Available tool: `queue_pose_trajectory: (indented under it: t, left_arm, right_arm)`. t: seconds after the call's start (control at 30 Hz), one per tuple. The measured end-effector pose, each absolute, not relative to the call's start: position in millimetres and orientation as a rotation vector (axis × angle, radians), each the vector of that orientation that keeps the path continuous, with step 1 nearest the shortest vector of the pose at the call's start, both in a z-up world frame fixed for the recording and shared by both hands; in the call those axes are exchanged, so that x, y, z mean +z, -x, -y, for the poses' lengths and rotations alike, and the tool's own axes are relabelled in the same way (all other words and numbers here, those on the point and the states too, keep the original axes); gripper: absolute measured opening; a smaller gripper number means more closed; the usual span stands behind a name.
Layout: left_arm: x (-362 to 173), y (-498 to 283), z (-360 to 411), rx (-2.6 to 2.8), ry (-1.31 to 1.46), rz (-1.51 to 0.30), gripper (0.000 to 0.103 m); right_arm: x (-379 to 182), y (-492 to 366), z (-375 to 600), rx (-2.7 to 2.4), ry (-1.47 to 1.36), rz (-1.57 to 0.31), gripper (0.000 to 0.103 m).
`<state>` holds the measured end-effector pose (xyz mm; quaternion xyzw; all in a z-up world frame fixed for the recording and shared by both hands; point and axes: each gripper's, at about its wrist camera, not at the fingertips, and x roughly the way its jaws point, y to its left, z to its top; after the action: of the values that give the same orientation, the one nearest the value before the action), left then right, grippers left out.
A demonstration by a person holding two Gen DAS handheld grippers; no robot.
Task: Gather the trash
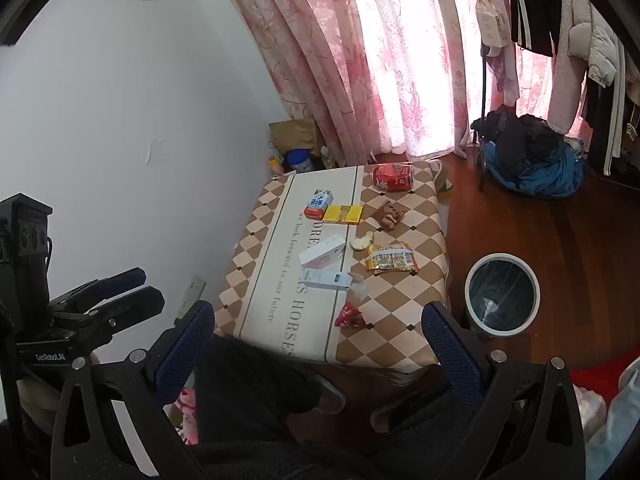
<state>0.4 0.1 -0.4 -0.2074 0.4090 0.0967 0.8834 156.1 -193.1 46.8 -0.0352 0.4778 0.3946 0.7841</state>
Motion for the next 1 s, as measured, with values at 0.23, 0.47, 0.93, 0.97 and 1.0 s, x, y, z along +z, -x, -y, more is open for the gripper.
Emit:
queue_pose_trajectory:
  t: [0.23,0.47,0.93,0.97,1.0]
  left_arm:
    - [7,-2,14,0.199,0.430,-0.850,0.103]
    - [10,-7,19,0.200,0.438,-0.851,0.103]
    - [4,-5,10,0.178,0.438,-0.842,0.103]
    - [4,-5,10,0.179,0.439,-0.842,0.103]
    - [5,-5,10,0.178,0.440,-0.842,0.103]
  right_arm:
    - [51,-157,194,0.857,0.082,-1.036,0.103]
    - [55,-166,194,0.854,0.107,-1.031,0.103]
    - [63,-162,190,0.857,0.133,-1.002,0.103]
    - [63,-162,190,0.858,0.132,-1.003,0.103]
    - [63,-161,190,0.857,0.131,-1.003,0.103]
